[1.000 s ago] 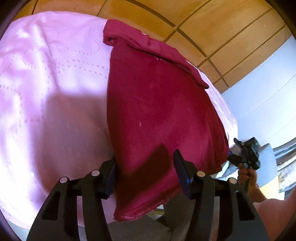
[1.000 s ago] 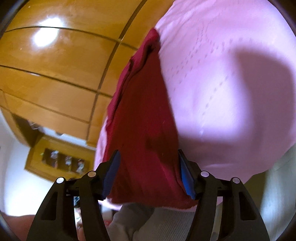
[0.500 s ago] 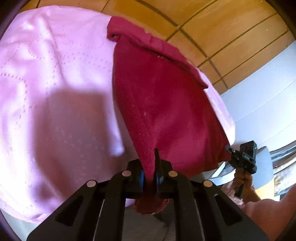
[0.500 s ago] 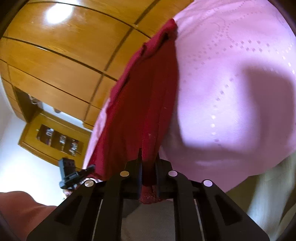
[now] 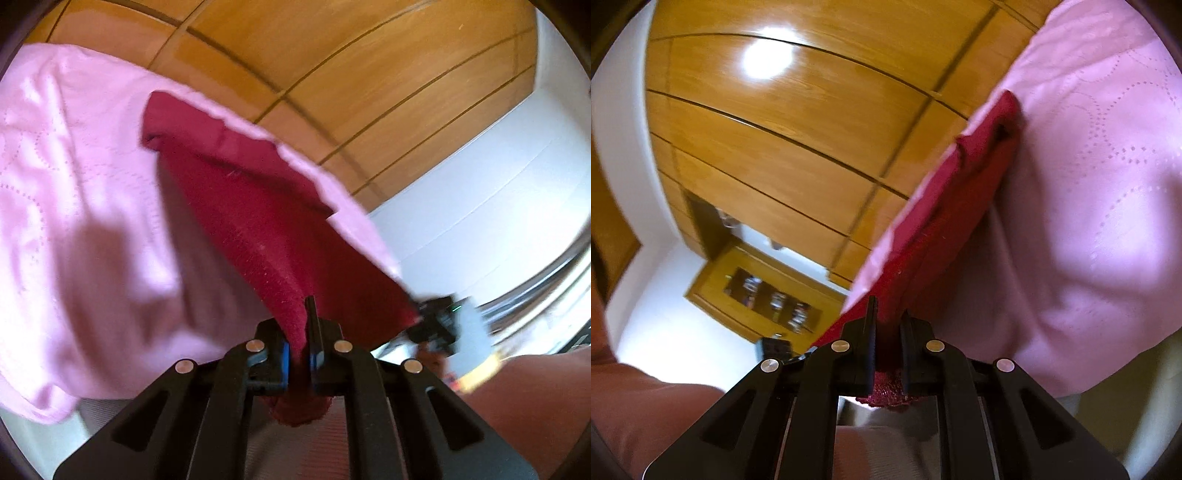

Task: Fold small clothes
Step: 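Grasp the hem with the left gripper while the right gripper grasps the hem beside it, lift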

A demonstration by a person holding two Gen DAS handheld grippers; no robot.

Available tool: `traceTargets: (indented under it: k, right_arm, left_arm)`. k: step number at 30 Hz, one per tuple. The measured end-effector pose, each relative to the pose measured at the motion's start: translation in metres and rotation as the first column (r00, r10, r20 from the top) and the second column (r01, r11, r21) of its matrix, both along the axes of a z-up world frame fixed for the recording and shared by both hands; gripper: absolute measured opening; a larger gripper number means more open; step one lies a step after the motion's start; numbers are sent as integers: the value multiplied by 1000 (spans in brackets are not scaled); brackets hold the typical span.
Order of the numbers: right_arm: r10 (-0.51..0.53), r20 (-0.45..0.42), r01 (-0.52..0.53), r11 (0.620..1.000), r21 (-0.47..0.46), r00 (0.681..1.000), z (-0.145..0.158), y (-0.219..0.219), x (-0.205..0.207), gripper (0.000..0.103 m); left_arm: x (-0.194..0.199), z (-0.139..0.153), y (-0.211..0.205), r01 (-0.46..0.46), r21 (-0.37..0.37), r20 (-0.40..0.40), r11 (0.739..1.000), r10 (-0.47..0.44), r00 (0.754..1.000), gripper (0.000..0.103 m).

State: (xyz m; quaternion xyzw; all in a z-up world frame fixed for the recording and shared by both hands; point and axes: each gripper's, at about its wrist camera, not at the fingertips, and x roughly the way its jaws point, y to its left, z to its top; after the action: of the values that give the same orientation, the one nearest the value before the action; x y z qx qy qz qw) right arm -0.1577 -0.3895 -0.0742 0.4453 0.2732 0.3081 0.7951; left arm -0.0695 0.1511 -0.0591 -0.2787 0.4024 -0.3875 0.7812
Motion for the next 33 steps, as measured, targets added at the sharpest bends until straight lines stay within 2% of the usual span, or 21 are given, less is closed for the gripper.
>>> traceTargets:
  k: [3,5,9,12,15,18,22,27,33]
  right_arm:
    - [1,47,-5,997,82,999,5,-2,-19,9]
    - [-4,69,-6,989,149,998,7,-4,-33,9]
    - [-23,85,4,977,214,996,10,-7,-39,9]
    - [-49,105,20,966,258,993,12,-16,-23,9]
    - [-77,104,44,955,294,992,15,-30,3,9]
    - [-109,93,73,941,330,990,14,-35,37,9]
    - [-141,25,119,907,403,990,0,-42,80,9]
    - [-144,-85,167,862,478,986,-22,-47,136,9]
    - [-165,-186,233,862,450,969,-36,-50,182,9]
  left_arm:
    - [-8,16,12,3,-102,0,995,-3,1000,6]
    - [-14,23,18,-2,-133,3,991,2,1000,6]
    - [-13,27,27,-31,-181,-15,983,29,999,6]
    - [-3,23,34,-54,-207,-20,977,51,998,6]
    - [22,18,37,-91,-212,-58,973,80,995,6]
    - [47,16,37,-119,-230,-63,966,107,992,7]
    - [84,14,35,-160,-202,-77,966,148,986,7]
    - [139,-4,28,-201,-127,-148,971,182,972,7]
    - [196,-28,11,-227,-6,-172,974,223,960,7]
